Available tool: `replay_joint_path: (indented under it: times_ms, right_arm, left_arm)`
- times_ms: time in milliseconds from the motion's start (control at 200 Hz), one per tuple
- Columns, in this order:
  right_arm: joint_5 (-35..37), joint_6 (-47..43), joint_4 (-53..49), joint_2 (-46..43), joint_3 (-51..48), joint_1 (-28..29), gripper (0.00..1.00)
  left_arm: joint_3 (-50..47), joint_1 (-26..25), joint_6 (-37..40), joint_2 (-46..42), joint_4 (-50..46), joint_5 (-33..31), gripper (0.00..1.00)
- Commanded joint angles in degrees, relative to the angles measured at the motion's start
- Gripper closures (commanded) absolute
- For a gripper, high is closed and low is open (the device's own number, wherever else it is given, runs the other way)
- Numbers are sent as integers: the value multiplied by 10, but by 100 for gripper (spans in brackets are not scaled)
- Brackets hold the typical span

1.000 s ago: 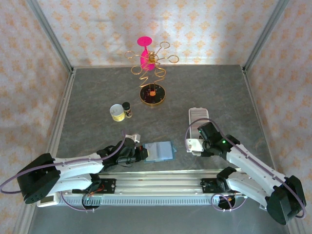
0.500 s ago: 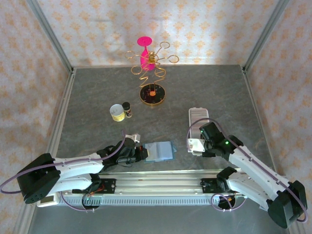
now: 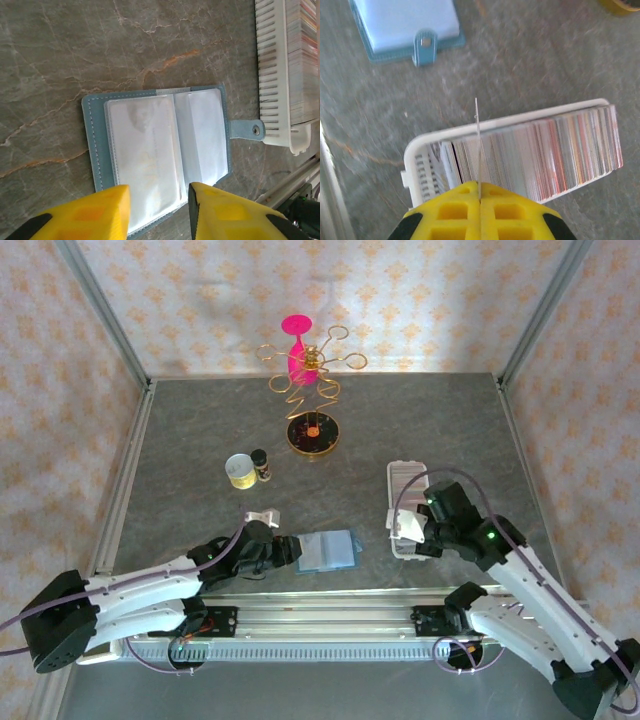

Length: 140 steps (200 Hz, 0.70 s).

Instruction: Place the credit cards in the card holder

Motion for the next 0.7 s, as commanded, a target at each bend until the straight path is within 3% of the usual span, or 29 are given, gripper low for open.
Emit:
replay_joint_path:
  times_ms: [0,145,275,365,551,696]
  right_arm:
    - [-84,159,73,-21,45,-1,100]
    - [-134,428,224,-9,47,-1,100]
    - [-135,660,306,33,39,0,100]
    - [-157,745,329,61,40,6,100]
    - [-114,916,426,62,-26,45,100]
    - [-97,985,445,88,-58,70,100]
  left_arm:
    - [19,-6,4,-5,-42,-31,62]
    - [32,-5,-6,5,-54,-31,59]
    - [46,-6,-11,10,-82,-46,53]
    - [57,-5,-12,11,-97,-56,50]
    - [80,-5,-8,26,-124,-82,44]
    - [89,-6,-8,41,-130,-91,42]
